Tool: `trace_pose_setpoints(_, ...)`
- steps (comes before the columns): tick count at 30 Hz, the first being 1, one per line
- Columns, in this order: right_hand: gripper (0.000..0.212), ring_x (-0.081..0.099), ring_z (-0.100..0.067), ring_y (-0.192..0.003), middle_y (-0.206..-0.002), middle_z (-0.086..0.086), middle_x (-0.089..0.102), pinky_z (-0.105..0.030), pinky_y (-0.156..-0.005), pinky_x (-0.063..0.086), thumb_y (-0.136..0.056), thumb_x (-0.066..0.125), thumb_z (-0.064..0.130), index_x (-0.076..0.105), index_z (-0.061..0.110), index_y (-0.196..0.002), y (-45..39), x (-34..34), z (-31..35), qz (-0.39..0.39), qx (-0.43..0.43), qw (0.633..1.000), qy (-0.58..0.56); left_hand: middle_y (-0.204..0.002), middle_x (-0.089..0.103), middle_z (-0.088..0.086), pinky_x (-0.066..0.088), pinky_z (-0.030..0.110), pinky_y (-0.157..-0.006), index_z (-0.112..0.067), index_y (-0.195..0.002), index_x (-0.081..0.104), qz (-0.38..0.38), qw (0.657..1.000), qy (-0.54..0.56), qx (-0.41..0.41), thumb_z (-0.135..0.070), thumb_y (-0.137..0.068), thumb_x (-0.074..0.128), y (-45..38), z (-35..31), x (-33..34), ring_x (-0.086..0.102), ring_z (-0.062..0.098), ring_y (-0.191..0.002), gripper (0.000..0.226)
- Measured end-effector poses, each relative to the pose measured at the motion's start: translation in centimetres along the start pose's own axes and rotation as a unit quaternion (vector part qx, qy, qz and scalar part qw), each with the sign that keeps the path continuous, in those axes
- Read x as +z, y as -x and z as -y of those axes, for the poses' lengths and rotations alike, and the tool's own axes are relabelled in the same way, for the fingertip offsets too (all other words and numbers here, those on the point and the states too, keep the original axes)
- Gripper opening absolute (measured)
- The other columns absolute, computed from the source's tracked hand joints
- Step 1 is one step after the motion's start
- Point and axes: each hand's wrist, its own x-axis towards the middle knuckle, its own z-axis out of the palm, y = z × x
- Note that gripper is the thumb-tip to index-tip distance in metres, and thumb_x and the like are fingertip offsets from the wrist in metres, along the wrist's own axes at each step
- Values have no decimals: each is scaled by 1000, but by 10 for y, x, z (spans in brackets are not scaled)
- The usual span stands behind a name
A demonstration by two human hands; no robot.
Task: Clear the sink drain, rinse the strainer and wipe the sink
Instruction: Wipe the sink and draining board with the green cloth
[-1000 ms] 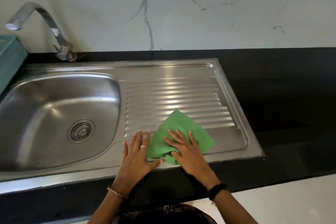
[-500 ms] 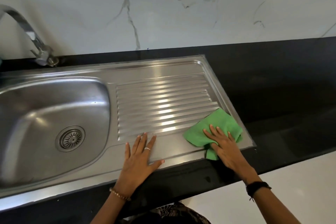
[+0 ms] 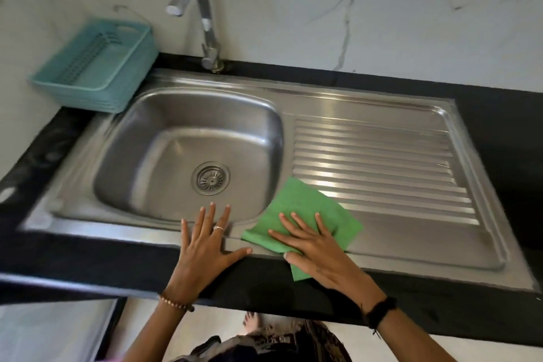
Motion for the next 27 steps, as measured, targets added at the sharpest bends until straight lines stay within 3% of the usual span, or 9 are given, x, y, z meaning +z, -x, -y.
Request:
trace_pose_setpoints(4,46,-21,-4,-142,-153,24,-15,-41,-109,-30,-91,7,62,0,59,-137,-31,-5,-5,3,-15,999,35,-158,6,5,-17,38,-111,-33,-145,-6,-3,1000,1,-8,-96,-47,1,4,15,-6,-6,19,-145,116)
trace_pose_setpoints(6,50,-17,-9,-145,-154,20,-15,-46,-110,-26,-90,9,63,-5,56,-138,-54,-11,-10,-3,2,995,100,-158,9,6,-17,38,-112,-33,-146,-1,-6,1000,1,-6,-93,-52,8,4,15,-6,-1,20,-146,113)
trace_pose_setpoints(9,55,-8,-17,-147,-159,9,1,-56,-112,-17,-92,18,62,13,47,-144,-91,-24,-8,0,29,987,159,-158,10,5,-17,36,-111,-32,-146,0,-8,1000,10,-9,-88,-60,19,4,15,-7,4,20,-146,104)
trace_pose_setpoints(12,45,-4,-21,-147,-159,8,7,-60,-112,-15,-97,18,51,27,46,-141,-100,-26,-1,1,14,984,178,-158,12,4,-17,35,-112,-31,-147,1,-4,1000,16,-11,-79,-71,35,4,18,-9,5,18,-146,96)
trace_pose_setpoints(15,43,-14,-18,-145,-157,15,-4,-53,-111,-22,-99,12,44,9,51,-142,-81,-18,4,4,-5,991,137,-157,17,1,-17,40,-113,-33,-146,5,0,1000,6,-18,-81,-71,30,3,25,-12,5,17,-146,93)
trace_pose_setpoints(19,43,-29,-6,-139,-149,29,-19,-41,-108,-33,-91,-9,55,-14,62,-133,-35,-4,15,45,-23,996,73,-153,28,-5,-21,43,-110,-39,-144,15,-8,1000,6,-27,-90,-58,3,-4,42,-20,4,15,-146,101)
trace_pose_setpoints(25,47,-32,-1,-137,-148,31,-22,-34,-104,-38,-85,-9,66,-15,64,-132,-48,-13,14,120,-90,987,61,-153,28,-2,-17,48,-113,-38,-143,20,-12,999,18,-38,-76,-74,1,-7,62,-34,8,18,-146,82)
trace_pose_setpoints(27,47,-26,-2,-140,-149,31,-19,-34,-106,-35,-85,-6,67,-10,64,-131,-69,-11,26,126,-114,984,61,-151,32,-1,-13,50,-114,-34,-143,27,-26,998,32,-53,-63,-89,16,-6,68,-39,12,19,-145,63)
